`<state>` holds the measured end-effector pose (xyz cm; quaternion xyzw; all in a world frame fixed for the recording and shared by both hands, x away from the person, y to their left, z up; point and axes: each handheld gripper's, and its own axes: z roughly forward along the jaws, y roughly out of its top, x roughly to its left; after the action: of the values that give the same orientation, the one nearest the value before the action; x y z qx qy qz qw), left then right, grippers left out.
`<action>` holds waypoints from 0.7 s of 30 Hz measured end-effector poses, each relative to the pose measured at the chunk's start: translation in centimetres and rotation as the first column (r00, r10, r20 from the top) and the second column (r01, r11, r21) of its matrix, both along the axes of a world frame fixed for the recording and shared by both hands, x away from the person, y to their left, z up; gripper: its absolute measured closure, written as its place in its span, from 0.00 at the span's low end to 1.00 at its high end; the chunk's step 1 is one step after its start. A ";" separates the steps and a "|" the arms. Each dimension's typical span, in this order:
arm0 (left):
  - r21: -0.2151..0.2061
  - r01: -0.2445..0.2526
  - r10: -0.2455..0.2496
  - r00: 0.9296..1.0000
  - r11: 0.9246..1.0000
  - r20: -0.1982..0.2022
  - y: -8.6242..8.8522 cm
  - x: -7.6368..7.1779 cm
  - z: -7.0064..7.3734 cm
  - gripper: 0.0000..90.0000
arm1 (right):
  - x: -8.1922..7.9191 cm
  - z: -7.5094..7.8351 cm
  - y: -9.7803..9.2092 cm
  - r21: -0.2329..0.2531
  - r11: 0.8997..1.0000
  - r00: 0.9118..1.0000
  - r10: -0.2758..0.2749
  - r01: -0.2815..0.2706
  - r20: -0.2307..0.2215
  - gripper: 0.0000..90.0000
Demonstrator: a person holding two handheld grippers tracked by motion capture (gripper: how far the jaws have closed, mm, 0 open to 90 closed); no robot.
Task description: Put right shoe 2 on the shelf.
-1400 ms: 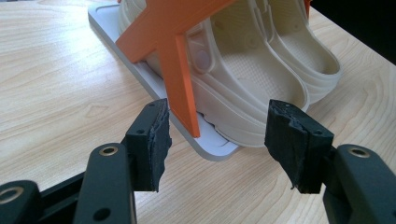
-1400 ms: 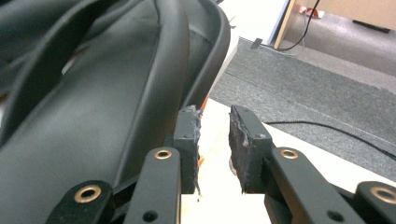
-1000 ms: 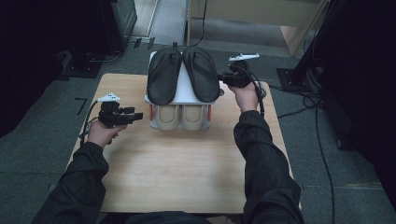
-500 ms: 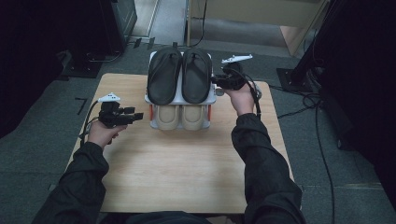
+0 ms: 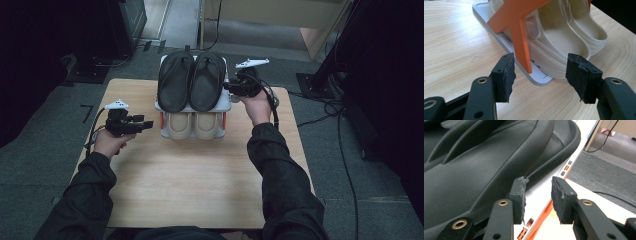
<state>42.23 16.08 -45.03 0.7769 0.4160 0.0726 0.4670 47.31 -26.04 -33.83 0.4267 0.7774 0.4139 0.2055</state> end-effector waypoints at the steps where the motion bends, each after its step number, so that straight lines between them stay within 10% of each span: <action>1: 0.000 -0.001 0.001 1.000 1.000 0.001 0.0 0.0 0.0 0.45 | -0.1 0.1 -0.1 -0.002 1.000 1.000 0.002 -0.002 0.002 0.69; 21: 0.009 0.030 -0.030 0.999 1.000 0.031 -0.8 -1.5 0.9 0.44 | -4.2 -1.7 -3.5 0.029 0.999 0.998 0.030 -0.031 0.050 0.52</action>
<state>40.71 15.32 -44.13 0.7838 0.3969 0.0793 0.4710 43.07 -29.57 -35.57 0.4076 0.7724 0.4387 0.2119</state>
